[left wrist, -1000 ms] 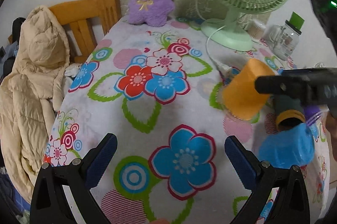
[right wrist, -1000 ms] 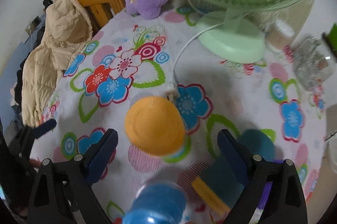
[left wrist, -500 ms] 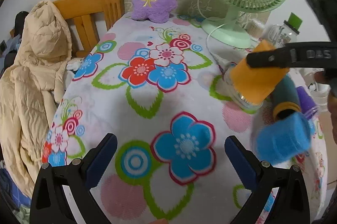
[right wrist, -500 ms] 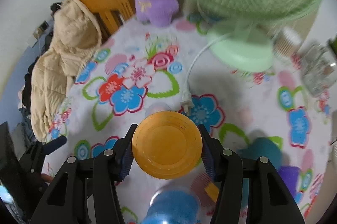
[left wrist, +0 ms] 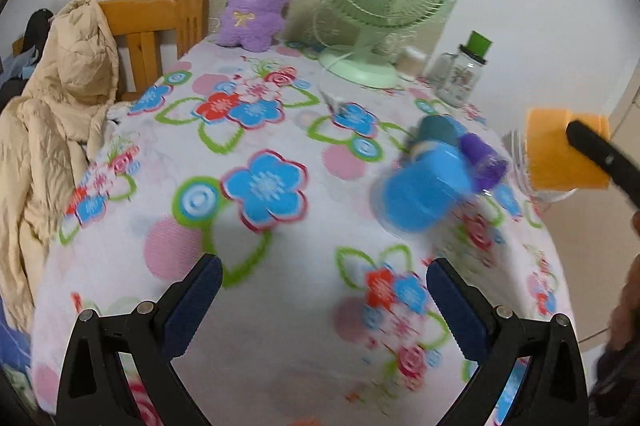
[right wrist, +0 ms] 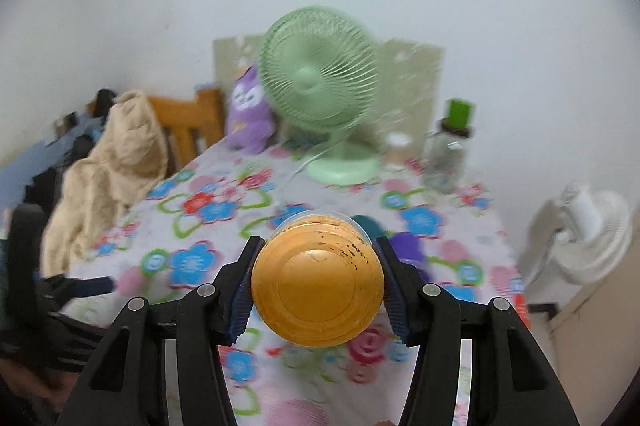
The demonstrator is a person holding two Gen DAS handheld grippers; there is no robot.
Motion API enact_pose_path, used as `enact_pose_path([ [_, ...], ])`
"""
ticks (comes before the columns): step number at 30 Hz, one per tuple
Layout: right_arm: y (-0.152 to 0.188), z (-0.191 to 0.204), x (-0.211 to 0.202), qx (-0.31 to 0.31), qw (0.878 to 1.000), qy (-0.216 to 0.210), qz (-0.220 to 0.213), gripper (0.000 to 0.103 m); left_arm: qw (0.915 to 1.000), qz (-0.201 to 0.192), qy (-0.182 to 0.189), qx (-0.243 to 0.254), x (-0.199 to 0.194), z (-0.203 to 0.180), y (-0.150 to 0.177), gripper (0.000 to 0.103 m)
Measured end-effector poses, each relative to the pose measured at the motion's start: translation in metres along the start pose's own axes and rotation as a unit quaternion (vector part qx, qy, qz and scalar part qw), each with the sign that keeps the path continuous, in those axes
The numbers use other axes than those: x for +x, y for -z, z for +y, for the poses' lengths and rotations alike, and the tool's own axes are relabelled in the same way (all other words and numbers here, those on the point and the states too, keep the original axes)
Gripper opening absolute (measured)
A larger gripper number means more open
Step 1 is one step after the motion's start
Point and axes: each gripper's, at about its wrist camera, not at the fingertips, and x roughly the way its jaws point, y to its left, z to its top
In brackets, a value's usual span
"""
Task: Flip cup upside down
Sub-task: 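Lift the orange cups with the right gripper and turn them toward the left gripper, then close the left gripper on the orange cups while the right gripper releases them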
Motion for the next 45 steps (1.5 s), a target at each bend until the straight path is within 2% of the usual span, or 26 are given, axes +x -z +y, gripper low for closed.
enact_pose_path([
  [2, 0.019, -0.003, -0.008, 0.003, 1.000, 0.023, -0.014, 0.058, 0.9999, 0.007, 0.005, 0.006, -0.002, -0.008, 0.010, 0.103],
  [4, 0.043, -0.008, -0.005, 0.034, 0.999, 0.009, -0.006, 0.058, 0.9998, 0.013, 0.002, 0.012, -0.004, -0.013, 0.019, 0.103],
  [7, 0.071, -0.003, 0.014, 0.049, 0.998, 0.010, 0.024, 0.058, 0.9998, 0.017, 0.003, 0.008, -0.005, -0.017, 0.027, 0.103],
  [12, 0.099, 0.008, 0.029, 0.075, 0.997, 0.000, 0.033, 0.058, 0.9999, 0.008, -0.006, 0.010, -0.015, -0.020, 0.035, 0.103],
  [13, 0.104, 0.011, 0.027, 0.076, 0.997, 0.006, 0.022, 0.058, 0.9999, 0.008, -0.006, 0.010, -0.015, -0.019, 0.036, 0.103],
  [18, 0.115, 0.017, 0.013, 0.076, 0.997, 0.012, 0.021, 0.058, 0.9999, 0.011, -0.008, 0.007, -0.015, -0.018, 0.039, 0.103],
  [21, 0.122, 0.018, 0.011, 0.089, 0.995, -0.009, 0.044, 0.058, 0.9999, 0.011, -0.005, 0.012, -0.014, -0.022, 0.041, 0.103],
  [25, 0.128, 0.021, 0.006, 0.099, 0.993, -0.016, 0.058, 0.059, 0.9997, 0.010, -0.001, 0.024, -0.015, -0.031, 0.043, 0.103],
  [26, 0.128, 0.022, 0.005, 0.102, 0.992, -0.017, 0.065, 0.062, 0.9996, 0.010, 0.000, 0.026, -0.015, -0.032, 0.043, 0.103],
  [28, 0.128, 0.020, 0.000, 0.107, 0.992, -0.022, 0.069, 0.078, 0.9995, 0.010, 0.002, 0.030, -0.016, -0.036, 0.045, 0.103],
  [29, 0.128, 0.019, -0.003, 0.109, 0.992, -0.024, 0.066, 0.080, 0.9995, 0.008, 0.003, 0.031, -0.017, -0.038, 0.046, 0.103],
  [31, 0.127, 0.012, -0.013, 0.122, 0.991, -0.025, 0.057, 0.087, 0.9994, 0.004, 0.007, 0.033, -0.019, -0.042, 0.047, 0.103],
  [37, 0.121, -0.025, -0.046, 0.173, 0.984, -0.035, 0.036, 0.092, 0.9986, -0.022, 0.020, 0.043, -0.021, -0.063, 0.054, 0.103],
  [45, 0.136, -0.073, -0.080, 0.205, 0.979, 0.002, 0.018, 0.094, 0.9975, -0.014, 0.025, 0.065, 0.004, -0.097, 0.064, 0.103],
])
